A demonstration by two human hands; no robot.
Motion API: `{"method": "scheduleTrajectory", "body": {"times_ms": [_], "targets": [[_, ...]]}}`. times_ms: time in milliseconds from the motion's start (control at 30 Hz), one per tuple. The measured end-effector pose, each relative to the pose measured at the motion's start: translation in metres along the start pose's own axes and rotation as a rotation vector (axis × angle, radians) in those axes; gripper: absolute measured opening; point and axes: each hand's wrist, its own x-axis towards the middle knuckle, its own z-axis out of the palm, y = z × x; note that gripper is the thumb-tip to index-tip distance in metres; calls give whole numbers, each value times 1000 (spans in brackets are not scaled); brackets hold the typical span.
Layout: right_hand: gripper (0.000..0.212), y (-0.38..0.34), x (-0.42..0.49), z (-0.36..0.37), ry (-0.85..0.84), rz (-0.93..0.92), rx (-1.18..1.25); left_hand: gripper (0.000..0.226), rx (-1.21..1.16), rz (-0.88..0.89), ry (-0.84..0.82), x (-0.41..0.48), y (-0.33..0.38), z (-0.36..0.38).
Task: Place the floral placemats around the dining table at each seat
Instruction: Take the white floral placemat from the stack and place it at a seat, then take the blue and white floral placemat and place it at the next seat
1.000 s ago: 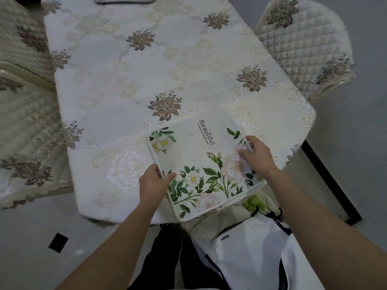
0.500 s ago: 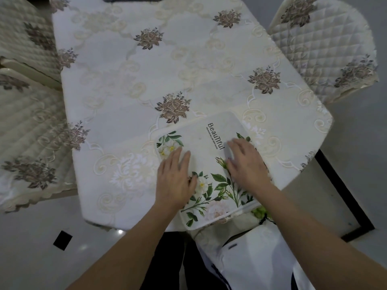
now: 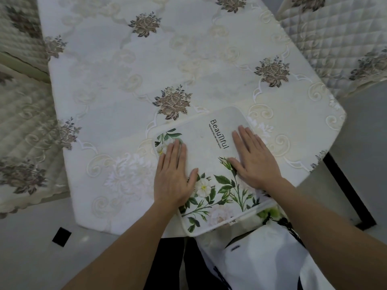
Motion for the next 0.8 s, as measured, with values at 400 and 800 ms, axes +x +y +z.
{"method": "scheduleTrajectory", "body": {"times_ms": [400,800], "targets": [[66,-18,3,-59,132,92,-8,71,54,98,-51,16,-13,-58],[56,-84,-11,-147,399,138,23,73,38,181,179,11,5,-171]]}}
